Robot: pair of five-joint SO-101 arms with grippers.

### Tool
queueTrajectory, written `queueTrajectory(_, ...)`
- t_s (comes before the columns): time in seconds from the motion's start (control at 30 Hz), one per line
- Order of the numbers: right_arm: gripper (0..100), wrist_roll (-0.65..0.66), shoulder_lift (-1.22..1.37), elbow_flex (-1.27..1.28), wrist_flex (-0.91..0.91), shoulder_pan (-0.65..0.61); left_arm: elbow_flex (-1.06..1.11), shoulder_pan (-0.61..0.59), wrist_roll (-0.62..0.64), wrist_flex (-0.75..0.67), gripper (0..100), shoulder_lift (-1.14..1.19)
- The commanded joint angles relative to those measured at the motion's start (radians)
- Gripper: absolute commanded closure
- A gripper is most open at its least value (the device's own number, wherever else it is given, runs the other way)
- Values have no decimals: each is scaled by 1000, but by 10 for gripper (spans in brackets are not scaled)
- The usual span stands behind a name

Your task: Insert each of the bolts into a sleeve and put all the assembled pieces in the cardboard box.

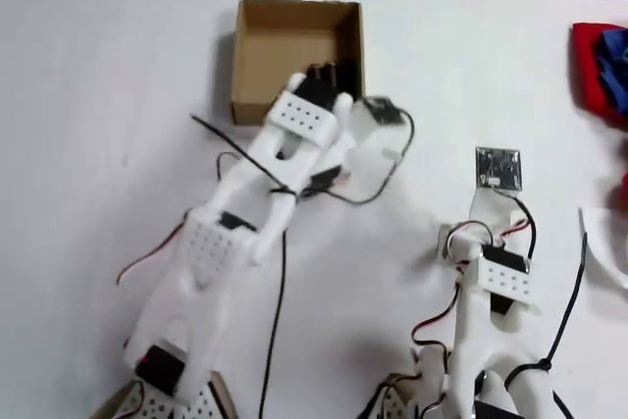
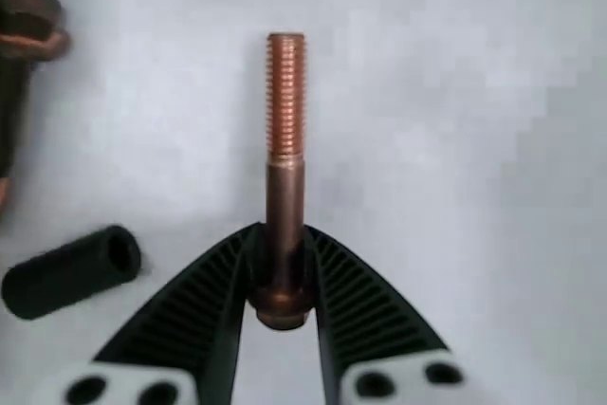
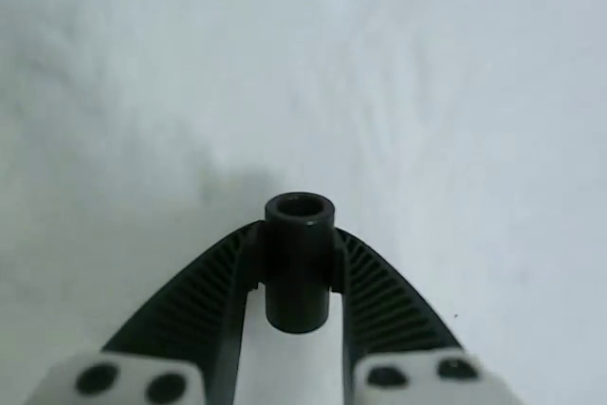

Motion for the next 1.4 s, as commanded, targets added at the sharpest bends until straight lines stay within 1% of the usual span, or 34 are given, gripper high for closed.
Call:
queueTrajectory(0.0, 974, 2, -27, -6, -16, 8, 357, -18, -296, 18, 976, -299)
queueTrajectory(0.03, 974, 2, -27, -6, -16, 8, 433, -28, -365, 17, 976, -344)
queueTrajectory(0.1, 974, 2, -27, -6, -16, 8, 549, -38, -439, 3, 976, -402)
queueTrajectory(0.2, 974, 2, -25, -6, -15, 8, 630, -80, -453, -3, 976, -413)
queueTrajectory(0.27, 974, 2, -25, -6, -15, 8, 648, -109, -450, -3, 954, -393)
queueTrajectory(0.4, 974, 2, -25, -6, -15, 7, 618, -150, -437, -18, 849, -331)
queueTrajectory(0.5, 974, 2, -25, -6, -15, 7, 561, -164, -313, -18, 738, -296)
queueTrajectory(0.57, 974, 2, -24, -6, -15, 7, 524, -169, -227, -14, 705, -292)
queueTrajectory(0.67, 974, 2, -22, -6, -15, 7, 470, -172, -63, -8, 723, -315)
queueTrajectory(0.77, 974, 2, -22, -6, -15, 7, 455, -175, 213, 14, 758, -367)
queueTrajectory(0.83, 974, 2, -22, -6, -15, 7, 504, -164, 388, 21, 789, -417)
queueTrajectory(0.93, 974, 2, -22, -6, -15, 7, 619, -143, 542, 20, 830, -491)
queueTrajectory(1.03, 974, 2, -22, -6, -15, 7, 722, -129, 689, 20, 849, -555)
queueTrajectory(1.1, 974, 2, -22, -6, -15, 7, 777, -121, 766, 20, 849, -601)
queueTrajectory(1.17, 974, 2, -22, -6, -15, 7, 812, -106, 812, 20, 849, -651)
queueTrajectory(1.37, 974, 2, -22, -6, -15, 7, 949, -29, 824, 18, 846, -779)
